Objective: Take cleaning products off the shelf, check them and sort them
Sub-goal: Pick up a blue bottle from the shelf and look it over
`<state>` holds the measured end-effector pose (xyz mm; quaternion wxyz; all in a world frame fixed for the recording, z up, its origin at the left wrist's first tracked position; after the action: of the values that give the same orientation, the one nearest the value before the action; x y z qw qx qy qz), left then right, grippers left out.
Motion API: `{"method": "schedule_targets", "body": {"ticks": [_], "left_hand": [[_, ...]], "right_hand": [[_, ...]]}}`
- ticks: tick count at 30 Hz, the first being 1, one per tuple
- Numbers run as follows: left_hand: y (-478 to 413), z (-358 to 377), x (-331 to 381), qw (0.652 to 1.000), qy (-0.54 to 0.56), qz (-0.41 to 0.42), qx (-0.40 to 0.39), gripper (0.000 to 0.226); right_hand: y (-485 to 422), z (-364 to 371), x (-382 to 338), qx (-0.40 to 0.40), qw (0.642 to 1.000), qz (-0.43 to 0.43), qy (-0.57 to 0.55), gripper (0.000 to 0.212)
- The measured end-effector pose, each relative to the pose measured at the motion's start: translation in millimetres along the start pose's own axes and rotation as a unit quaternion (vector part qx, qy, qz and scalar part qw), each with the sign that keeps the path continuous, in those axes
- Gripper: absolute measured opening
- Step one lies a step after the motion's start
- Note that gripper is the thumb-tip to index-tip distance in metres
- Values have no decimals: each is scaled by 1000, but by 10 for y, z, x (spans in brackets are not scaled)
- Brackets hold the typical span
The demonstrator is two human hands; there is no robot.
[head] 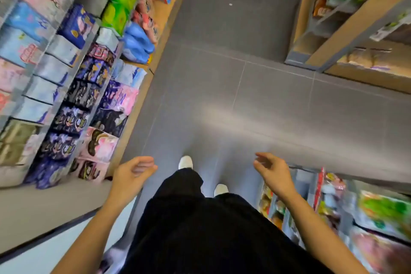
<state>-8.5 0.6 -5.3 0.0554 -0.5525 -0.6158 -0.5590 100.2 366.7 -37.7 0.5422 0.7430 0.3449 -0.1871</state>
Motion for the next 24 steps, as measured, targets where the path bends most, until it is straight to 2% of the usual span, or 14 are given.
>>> {"method": "schedule_targets", "body": {"ticks": [4,8,12,18,24], "left_hand": [[-392,-160,27,999,14,-30,2,21],[-1048,-406,194,999,23,-22,-13,18],[-1673,-705,552,999,25,-1,-40,18],[-2843,-1162,1450,996,-3,46,-76,18],[-3870,-1235,2401,992,-36,67,-100,16]], "right_hand": [[-446,-159,-385,-11,998,21,54,32],[-954,-290,-836,-12,997,15,76,33],[-1279,-431,-1173,4,999,7,44,30],[-1832,-885,-1610,38,997,57,-20,30],[-2483,-1555,-1894,72,993,88,-39,28]]}}
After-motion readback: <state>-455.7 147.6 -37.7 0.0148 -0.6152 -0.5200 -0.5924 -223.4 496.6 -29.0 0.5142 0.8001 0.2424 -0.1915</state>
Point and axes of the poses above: each hand's wrist, its own y-axis away from the middle knuckle, its own z-axis out of the palm, x = y × z, the point moved 1 cm from there along -y, towards the middle knuckle, and after that the axes turned 13 degrees about -x, right-handed, at the moved point
